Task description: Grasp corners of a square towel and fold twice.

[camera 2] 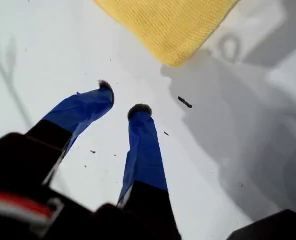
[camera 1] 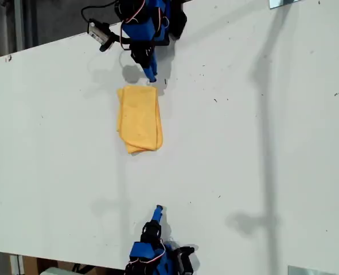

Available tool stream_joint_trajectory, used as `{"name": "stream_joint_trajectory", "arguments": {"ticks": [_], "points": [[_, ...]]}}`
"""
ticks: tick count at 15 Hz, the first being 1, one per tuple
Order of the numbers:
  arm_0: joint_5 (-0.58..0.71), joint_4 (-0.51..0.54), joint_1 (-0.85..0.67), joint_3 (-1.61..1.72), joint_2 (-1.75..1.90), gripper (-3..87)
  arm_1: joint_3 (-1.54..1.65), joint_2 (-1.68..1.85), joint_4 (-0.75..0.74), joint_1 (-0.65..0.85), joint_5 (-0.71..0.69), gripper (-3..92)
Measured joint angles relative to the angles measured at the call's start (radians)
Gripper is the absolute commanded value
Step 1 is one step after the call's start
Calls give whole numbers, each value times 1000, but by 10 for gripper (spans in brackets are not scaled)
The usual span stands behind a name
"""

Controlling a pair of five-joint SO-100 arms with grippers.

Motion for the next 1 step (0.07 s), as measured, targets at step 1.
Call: {"name": "stream_joint_trajectory", "arguments": {"ticks": [1], "points": [[0,0,0,0,0,122,0,0,0,0,0,120]]}}
